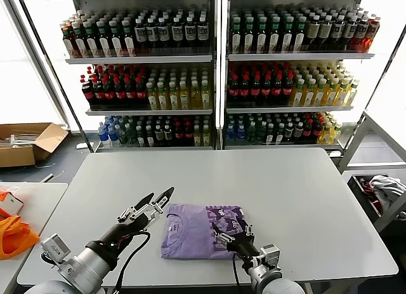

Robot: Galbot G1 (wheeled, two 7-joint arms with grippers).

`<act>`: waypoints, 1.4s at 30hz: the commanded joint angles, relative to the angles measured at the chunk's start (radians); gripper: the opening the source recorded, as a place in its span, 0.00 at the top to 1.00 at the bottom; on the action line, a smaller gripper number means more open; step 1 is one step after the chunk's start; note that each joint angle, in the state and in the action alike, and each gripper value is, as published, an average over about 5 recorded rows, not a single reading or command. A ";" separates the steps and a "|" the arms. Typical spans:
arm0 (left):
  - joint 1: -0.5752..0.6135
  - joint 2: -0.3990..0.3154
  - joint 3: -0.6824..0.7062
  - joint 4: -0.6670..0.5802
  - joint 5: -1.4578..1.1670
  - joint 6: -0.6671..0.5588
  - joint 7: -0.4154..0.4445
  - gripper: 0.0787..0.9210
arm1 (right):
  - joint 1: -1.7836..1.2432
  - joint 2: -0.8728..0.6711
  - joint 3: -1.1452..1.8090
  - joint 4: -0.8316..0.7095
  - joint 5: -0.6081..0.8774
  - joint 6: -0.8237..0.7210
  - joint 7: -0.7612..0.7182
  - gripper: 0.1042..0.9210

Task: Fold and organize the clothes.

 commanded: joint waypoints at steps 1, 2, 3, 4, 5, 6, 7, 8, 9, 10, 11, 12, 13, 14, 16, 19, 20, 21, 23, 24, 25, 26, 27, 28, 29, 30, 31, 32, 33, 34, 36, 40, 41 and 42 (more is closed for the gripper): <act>0.008 -0.007 -0.002 -0.006 0.007 -0.003 0.002 0.12 | 0.011 0.012 -0.075 -0.050 -0.057 -0.061 0.076 0.12; 0.006 -0.007 0.001 -0.006 0.008 -0.003 0.002 0.12 | 0.010 0.007 -0.072 -0.021 -0.064 -0.040 0.072 0.12; 0.004 -0.007 0.003 -0.006 0.009 -0.003 0.002 0.12 | 0.015 0.005 -0.069 0.010 -0.071 -0.017 0.068 0.12; 0.001 -0.007 0.006 -0.005 0.009 -0.003 0.002 0.12 | 0.025 0.003 -0.067 0.045 -0.077 0.004 0.065 0.12; -0.002 -0.007 0.009 -0.004 0.011 -0.003 0.002 0.12 | 0.038 0.002 -0.065 0.080 -0.082 0.022 0.062 0.12; -0.004 -0.007 0.013 -0.004 0.012 -0.003 0.001 0.12 | 0.057 0.002 -0.067 0.107 -0.081 0.029 0.063 0.12; -0.007 -0.008 0.017 -0.003 0.014 -0.003 0.001 0.12 | 0.079 0.003 -0.074 0.125 -0.081 0.033 0.066 0.12; -0.009 -0.009 0.022 -0.002 0.017 -0.003 0.001 0.12 | 0.102 0.007 -0.086 0.130 -0.082 0.032 0.070 0.12; -0.011 -0.010 0.026 -0.001 0.020 -0.003 0.001 0.12 | 0.122 0.012 -0.100 0.123 -0.087 0.031 0.073 0.12; -0.012 -0.012 0.031 0.000 0.023 -0.004 0.002 0.12 | 0.141 0.019 -0.118 0.103 -0.100 0.031 0.077 0.12; -0.013 -0.014 0.035 0.001 0.027 -0.004 0.002 0.12 | 0.157 0.029 -0.137 0.072 -0.116 0.031 0.080 0.12; -0.014 -0.015 0.038 0.002 0.030 -0.004 0.002 0.12 | 0.171 0.042 -0.158 0.027 -0.137 0.031 0.085 0.12; -0.013 -0.018 0.040 0.002 0.033 -0.004 0.003 0.12 | 0.184 0.059 -0.179 -0.025 -0.162 0.031 0.091 0.12; -0.013 -0.019 0.041 0.003 0.036 -0.004 0.003 0.12 | 0.197 0.077 -0.198 -0.080 -0.189 0.029 0.097 0.12; -0.008 -0.022 0.038 0.003 0.039 -0.004 0.005 0.12 | 0.221 0.116 -0.231 -0.189 -0.239 0.017 0.115 0.12; 0.001 -0.024 0.027 0.002 0.041 -0.004 0.009 0.12 | 0.246 0.157 -0.263 -0.290 -0.305 -0.028 0.141 0.12; 0.004 -0.025 0.022 0.002 0.040 -0.004 0.011 0.12 | 0.251 0.163 -0.271 -0.308 -0.322 -0.048 0.147 0.12; 0.007 -0.025 0.018 0.001 0.040 -0.004 0.013 0.12 | 0.256 0.166 -0.278 -0.319 -0.334 -0.068 0.150 0.12; 0.010 -0.026 0.013 0.002 0.040 -0.004 0.016 0.12 | 0.263 0.161 -0.291 -0.318 -0.345 -0.098 0.152 0.12; 0.010 -0.027 0.012 0.003 0.040 -0.004 0.017 0.12 | 0.264 0.155 -0.294 -0.307 -0.342 -0.107 0.149 0.12; 0.008 -0.027 0.012 0.003 0.040 -0.004 0.018 0.12 | 0.264 0.146 -0.295 -0.288 -0.333 -0.117 0.148 0.12; 0.006 -0.027 0.012 0.004 0.040 -0.004 0.019 0.12 | 0.263 0.135 -0.295 -0.263 -0.318 -0.126 0.147 0.12; 0.004 -0.027 0.013 0.006 0.040 -0.004 0.019 0.12 | 0.262 0.124 -0.292 -0.234 -0.299 -0.130 0.145 0.12; 0.001 -0.027 0.015 0.008 0.040 -0.004 0.020 0.12 | 0.260 0.112 -0.289 -0.204 -0.278 -0.125 0.141 0.12; -0.002 -0.027 0.018 0.010 0.040 -0.004 0.021 0.12 | 0.258 0.101 -0.286 -0.173 -0.256 -0.114 0.136 0.12; -0.006 -0.028 0.022 0.012 0.040 -0.004 0.021 0.12 | 0.257 0.093 -0.283 -0.144 -0.236 -0.096 0.130 0.12; -0.011 -0.028 0.027 0.014 0.040 -0.005 0.021 0.12 | 0.256 0.087 -0.282 -0.117 -0.217 -0.074 0.121 0.12; -0.015 -0.029 0.032 0.015 0.041 -0.005 0.020 0.12 | 0.256 0.085 -0.282 -0.093 -0.200 -0.055 0.113 0.12; -0.019 -0.029 0.038 0.015 0.041 -0.005 0.020 0.12 | 0.256 0.085 -0.285 -0.074 -0.187 -0.043 0.106 0.12; -0.023 -0.029 0.044 0.015 0.042 -0.005 0.020 0.12 | 0.255 0.087 -0.289 -0.064 -0.178 -0.033 0.099 0.12; -0.029 -0.028 0.054 0.017 0.044 -0.005 0.020 0.12 | 0.254 0.096 -0.302 -0.074 -0.181 -0.019 0.085 0.12; -0.033 -0.025 0.059 0.023 0.048 -0.005 0.021 0.12 | 0.254 0.123 -0.326 -0.165 -0.231 -0.030 0.078 0.12; -0.033 -0.025 0.056 0.023 0.048 -0.005 0.022 0.12 | 0.257 0.129 -0.330 -0.193 -0.246 -0.048 0.081 0.12; -0.031 -0.025 0.052 0.022 0.048 -0.005 0.022 0.12 | 0.262 0.133 -0.333 -0.219 -0.260 -0.068 0.086 0.12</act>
